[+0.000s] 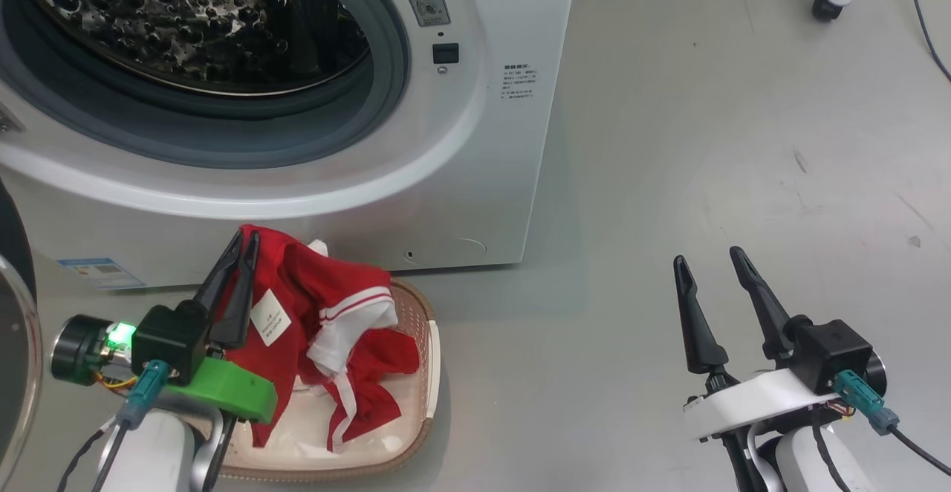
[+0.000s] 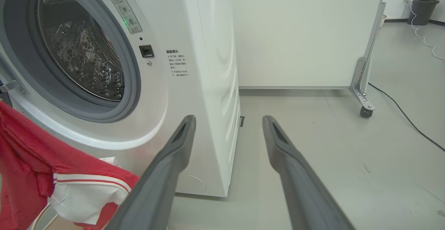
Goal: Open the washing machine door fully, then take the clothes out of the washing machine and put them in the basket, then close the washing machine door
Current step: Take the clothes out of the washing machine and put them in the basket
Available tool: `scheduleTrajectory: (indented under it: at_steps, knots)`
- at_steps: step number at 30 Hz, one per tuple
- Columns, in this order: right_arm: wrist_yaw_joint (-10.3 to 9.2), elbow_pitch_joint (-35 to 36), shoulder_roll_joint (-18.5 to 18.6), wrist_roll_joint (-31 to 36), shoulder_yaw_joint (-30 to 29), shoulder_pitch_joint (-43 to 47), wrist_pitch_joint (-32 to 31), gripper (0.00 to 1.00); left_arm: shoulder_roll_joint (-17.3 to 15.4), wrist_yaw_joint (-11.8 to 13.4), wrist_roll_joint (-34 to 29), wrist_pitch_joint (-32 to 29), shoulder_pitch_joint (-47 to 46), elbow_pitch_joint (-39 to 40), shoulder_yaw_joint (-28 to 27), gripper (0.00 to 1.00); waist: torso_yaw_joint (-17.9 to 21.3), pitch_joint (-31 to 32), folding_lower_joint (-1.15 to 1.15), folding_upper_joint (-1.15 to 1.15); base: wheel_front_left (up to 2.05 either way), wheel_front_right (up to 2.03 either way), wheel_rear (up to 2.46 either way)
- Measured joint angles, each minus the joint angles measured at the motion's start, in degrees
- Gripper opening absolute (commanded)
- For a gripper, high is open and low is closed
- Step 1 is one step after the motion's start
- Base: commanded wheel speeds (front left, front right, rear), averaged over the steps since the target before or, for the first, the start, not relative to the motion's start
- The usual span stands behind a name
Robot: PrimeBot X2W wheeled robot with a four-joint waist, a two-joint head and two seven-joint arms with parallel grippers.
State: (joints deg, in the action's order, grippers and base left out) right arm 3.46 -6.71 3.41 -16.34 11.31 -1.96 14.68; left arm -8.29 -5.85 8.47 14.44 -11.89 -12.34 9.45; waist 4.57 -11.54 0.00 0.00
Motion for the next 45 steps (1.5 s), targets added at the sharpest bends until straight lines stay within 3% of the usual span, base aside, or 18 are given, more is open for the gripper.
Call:
scheduleTrajectory:
  at_steps: [30,39,45]
  knots:
    - [0.6,1.3,-0.1,1.9,2.3,-6.2,0.0,1.0,-2.2,-1.0,0.4,-1.4,-4.9,-20.5,1.5,0.0,4.5,-14.1,0.0,0.0,0.0,0.0,0.0]
    - [0.52,1.7,-0.2,2.4,1.6,-6.6,0.0,1.0,-3.5,-1.0,2.7,-2.9,-8.8,-28.3,-2.1,0.0,5.8,-18.2,0.0,0.0,0.0,0.0,0.0]
    - [0.42,2.2,0.5,2.9,0.7,-7.0,0.0,1.0,-1.7,-0.9,6.5,-3.2,-12.3,-32.4,-4.8,0.0,5.7,-20.3,0.0,0.0,0.0,0.0,0.0]
